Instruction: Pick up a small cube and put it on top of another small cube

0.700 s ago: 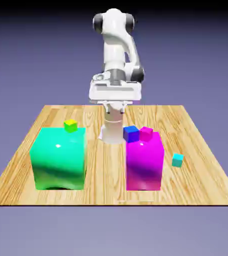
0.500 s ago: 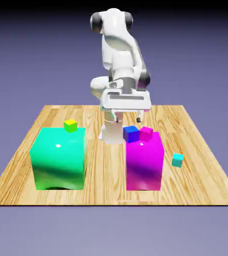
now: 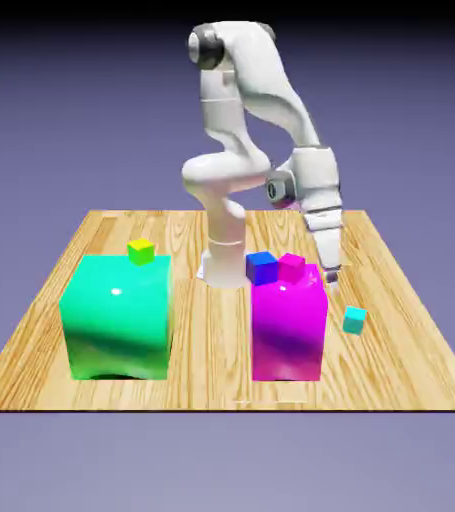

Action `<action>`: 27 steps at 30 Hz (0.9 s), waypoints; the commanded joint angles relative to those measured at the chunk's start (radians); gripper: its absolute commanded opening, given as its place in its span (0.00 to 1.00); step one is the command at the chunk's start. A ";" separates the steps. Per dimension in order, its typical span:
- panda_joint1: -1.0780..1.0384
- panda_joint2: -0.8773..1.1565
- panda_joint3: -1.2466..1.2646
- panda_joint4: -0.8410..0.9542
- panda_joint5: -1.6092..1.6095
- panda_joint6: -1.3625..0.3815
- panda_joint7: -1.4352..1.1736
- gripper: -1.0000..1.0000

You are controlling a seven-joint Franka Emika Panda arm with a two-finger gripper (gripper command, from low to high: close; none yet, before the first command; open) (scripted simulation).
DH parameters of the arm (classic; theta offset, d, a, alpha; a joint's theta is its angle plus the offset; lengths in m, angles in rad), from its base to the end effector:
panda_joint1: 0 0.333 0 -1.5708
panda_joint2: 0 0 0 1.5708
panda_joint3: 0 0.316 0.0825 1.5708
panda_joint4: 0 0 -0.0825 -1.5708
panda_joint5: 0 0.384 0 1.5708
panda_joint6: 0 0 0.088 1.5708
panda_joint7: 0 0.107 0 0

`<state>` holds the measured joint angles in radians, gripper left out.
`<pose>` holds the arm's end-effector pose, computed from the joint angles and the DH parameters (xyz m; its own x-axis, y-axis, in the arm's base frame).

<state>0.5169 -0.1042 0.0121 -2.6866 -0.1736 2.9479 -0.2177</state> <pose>0.3762 0.2330 0.3051 0.5584 0.7649 0.3211 0.7620 -0.6259 0.1661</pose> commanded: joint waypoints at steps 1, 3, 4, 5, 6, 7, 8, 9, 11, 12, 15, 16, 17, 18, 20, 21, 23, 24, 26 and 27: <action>0.021 0.020 0.002 0.005 -0.009 -0.003 -0.044 0.50; 0.064 0.061 0.006 0.014 -0.027 -0.010 -0.131 0.50; 0.076 0.079 0.020 0.016 -0.035 -0.019 -0.174 0.50; 0.086 0.097 0.036 0.017 -0.042 -0.029 -0.217 0.50; 0.096 0.114 0.053 0.019 -0.050 -0.040 -0.261 0.50; 0.105 0.132 0.069 0.020 -0.057 -0.051 -0.304 0.50; 0.115 0.150 0.086 0.021 -0.065 -0.061 -0.348 0.50; 0.125 0.168 0.102 0.022 -0.072 -0.072 -0.391 0.50; 0.144 0.203 0.135 0.025 -0.087 -0.093 -0.478 0.50; 0.154 0.221 0.152 0.026 -0.095 -0.104 -0.522 0.50; 0.141 0.243 0.215 0.019 -0.103 -0.140 -0.592 0.50; 0.140 0.243 0.215 0.019 -0.103 -0.140 -0.592 0.50; 0.158 0.279 0.189 0.029 -0.138 -0.114 -0.565 0.50; 0.176 0.316 0.163 0.039 -0.172 -0.087 -0.537 0.50; 0.211 0.388 0.111 0.059 -0.241 -0.035 -0.483 0.50; 0.229 0.424 0.085 0.068 -0.275 -0.009 -0.456 0.50; 0.256 0.481 0.045 0.084 -0.328 0.032 -0.413 0.50; 0.256 0.481 0.045 0.084 -0.328 0.032 -0.413 0.00; 0.239 0.444 0.071 0.074 -0.294 0.006 -0.441 0.00; 0.221 0.408 0.097 0.064 -0.260 -0.021 -0.468 0.00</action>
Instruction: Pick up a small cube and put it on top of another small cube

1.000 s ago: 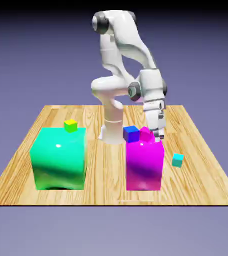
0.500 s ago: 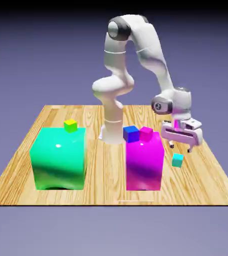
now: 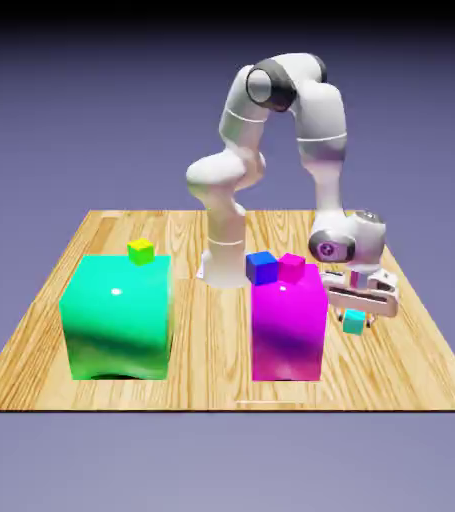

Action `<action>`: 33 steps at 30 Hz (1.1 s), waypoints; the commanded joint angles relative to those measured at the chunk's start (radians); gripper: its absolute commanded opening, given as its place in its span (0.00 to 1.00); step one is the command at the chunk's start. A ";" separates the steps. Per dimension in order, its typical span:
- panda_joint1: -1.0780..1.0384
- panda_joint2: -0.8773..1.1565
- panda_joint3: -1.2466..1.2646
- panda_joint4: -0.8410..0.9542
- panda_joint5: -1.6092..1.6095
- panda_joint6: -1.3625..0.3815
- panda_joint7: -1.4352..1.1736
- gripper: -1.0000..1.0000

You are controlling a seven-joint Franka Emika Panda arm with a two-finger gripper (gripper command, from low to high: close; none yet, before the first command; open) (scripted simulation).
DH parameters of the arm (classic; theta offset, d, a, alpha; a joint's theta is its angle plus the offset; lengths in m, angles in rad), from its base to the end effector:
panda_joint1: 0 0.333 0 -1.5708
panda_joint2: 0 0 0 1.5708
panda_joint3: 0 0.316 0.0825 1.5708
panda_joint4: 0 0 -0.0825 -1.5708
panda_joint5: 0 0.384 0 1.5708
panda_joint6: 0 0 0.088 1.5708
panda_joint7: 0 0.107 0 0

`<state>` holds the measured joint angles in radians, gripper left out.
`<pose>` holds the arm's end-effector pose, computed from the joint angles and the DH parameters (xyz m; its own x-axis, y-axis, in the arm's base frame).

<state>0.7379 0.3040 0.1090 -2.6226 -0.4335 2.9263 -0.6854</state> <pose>0.2543 0.3338 0.1457 -0.3697 0.9282 -0.0420 0.9274 0.3714 0.0440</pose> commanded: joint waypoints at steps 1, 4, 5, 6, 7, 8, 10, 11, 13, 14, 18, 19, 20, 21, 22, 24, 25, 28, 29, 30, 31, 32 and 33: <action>-0.018 -0.036 0.026 -0.010 0.034 -0.025 -0.027 0.00; -0.071 -0.145 0.104 -0.039 0.137 -0.104 -0.109 0.00; -0.079 -0.160 0.120 -0.029 0.148 -0.131 -0.119 0.00; -0.079 -0.155 0.123 0.008 0.133 -0.163 -0.105 0.00; -0.100 -0.171 0.126 0.031 0.135 -0.205 -0.087 0.00; -0.132 -0.199 0.127 0.045 0.148 -0.248 -0.066 0.00; -0.194 -0.256 0.131 0.074 0.174 -0.335 -0.025 0.00; -0.226 -0.284 0.132 0.088 0.187 -0.379 -0.004 0.00; -0.288 -0.341 0.136 0.117 0.213 -0.466 0.037 0.00; -0.320 -0.369 0.137 0.131 0.225 -0.509 0.058 0.00; -0.457 -0.497 0.142 0.170 0.292 -0.679 0.139 0.00; -0.493 -0.531 0.143 0.176 0.311 -0.720 0.159 0.00; -0.529 -0.566 0.144 0.183 0.330 -0.761 0.179 0.00; -0.565 -0.600 0.145 0.189 0.349 -0.803 0.199 0.00; -0.602 -0.635 0.146 0.196 0.369 -0.844 0.219 0.00; -0.674 -0.703 0.148 0.209 0.407 -0.927 0.259 0.00; -0.710 -0.738 0.149 0.216 0.426 -0.969 0.280 0.00; -0.793 -0.832 0.142 0.141 0.509 -0.985 0.292 0.00; -0.793 -0.832 0.142 0.141 0.509 -0.984 0.292 0.00; -0.793 -0.832 0.142 0.141 0.509 -0.984 0.292 0.00; -0.757 -0.822 0.109 0.125 0.491 -0.961 0.308 0.00; -0.721 -0.813 0.075 0.110 0.473 -0.938 0.324 0.00; -0.685 -0.803 0.042 0.094 0.455 -0.915 0.339 0.00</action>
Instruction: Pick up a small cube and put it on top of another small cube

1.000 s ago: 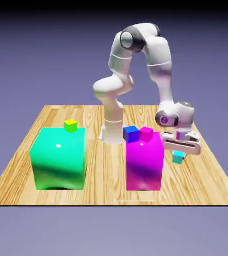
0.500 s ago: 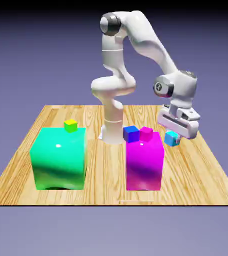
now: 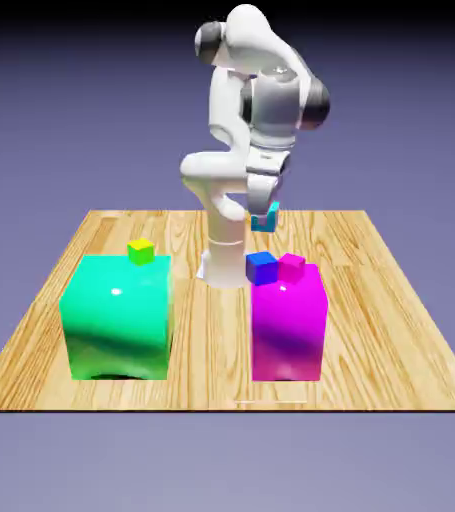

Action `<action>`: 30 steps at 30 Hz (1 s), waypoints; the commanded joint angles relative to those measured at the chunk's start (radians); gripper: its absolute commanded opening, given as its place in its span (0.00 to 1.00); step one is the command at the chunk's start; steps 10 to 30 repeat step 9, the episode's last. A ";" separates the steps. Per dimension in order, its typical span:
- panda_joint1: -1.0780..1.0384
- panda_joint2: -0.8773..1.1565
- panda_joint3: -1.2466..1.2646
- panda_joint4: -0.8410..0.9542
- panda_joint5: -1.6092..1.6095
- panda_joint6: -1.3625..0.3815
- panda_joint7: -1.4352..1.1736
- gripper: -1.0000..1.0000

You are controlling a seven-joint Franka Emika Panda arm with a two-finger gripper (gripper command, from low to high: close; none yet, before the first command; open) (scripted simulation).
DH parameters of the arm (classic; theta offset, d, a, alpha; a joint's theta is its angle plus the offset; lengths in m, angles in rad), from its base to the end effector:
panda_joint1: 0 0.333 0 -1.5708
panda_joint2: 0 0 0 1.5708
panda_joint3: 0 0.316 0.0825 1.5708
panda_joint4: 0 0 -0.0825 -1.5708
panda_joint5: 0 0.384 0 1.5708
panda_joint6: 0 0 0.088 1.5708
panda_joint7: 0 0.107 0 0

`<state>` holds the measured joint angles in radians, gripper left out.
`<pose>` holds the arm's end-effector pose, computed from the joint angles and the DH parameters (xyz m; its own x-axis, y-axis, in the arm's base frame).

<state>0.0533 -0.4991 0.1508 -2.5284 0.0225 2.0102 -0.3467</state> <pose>0.3801 0.0809 0.4431 0.8666 0.4975 -0.0394 0.4989 -0.8657 0.0408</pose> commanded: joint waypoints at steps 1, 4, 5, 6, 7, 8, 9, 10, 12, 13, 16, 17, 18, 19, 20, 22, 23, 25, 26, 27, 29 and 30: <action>0.036 0.010 -0.033 -0.016 -0.020 0.024 0.016 0.00; 0.145 0.039 -0.134 -0.062 -0.074 0.094 0.063 0.00; 0.181 0.048 -0.167 -0.078 -0.092 0.117 0.079 0.00; 0.203 0.054 -0.187 -0.087 -0.103 0.130 0.088 0.00; 0.203 0.054 -0.187 -0.087 -0.103 0.130 0.088 1.00; 0.203 0.054 -0.187 -0.087 -0.103 0.130 0.088 1.00; 0.166 0.044 -0.153 -0.071 -0.085 0.107 0.072 1.00; 0.166 0.044 -0.153 -0.071 -0.085 0.107 0.072 1.00; 0.166 0.044 -0.153 -0.071 -0.085 0.107 0.072 1.00; 0.166 0.044 -0.153 -0.071 -0.085 0.107 0.072 1.00; 0.166 0.044 -0.153 -0.071 -0.085 0.107 0.072 1.00; 0.166 0.044 -0.153 -0.071 -0.085 0.107 0.072 1.00; 0.166 0.044 -0.153 -0.071 -0.085 0.107 0.072 1.00; 0.166 0.044 -0.153 -0.071 -0.085 0.107 0.072 1.00; 0.166 0.044 -0.153 -0.071 -0.085 0.107 0.072 1.00; 0.166 0.044 -0.153 -0.071 -0.085 0.107 0.072 1.00; 0.166 0.044 -0.153 -0.071 -0.085 0.107 0.072 1.00; 0.166 0.044 -0.153 -0.071 -0.085 0.107 0.072 1.00; 0.166 0.044 -0.153 -0.071 -0.085 0.107 0.072 1.00; 0.166 0.044 -0.153 -0.071 -0.085 0.107 0.072 1.00; 0.166 0.044 -0.153 -0.071 -0.085 0.107 0.072 1.00; 0.166 0.044 -0.153 -0.071 -0.085 0.107 0.072 1.00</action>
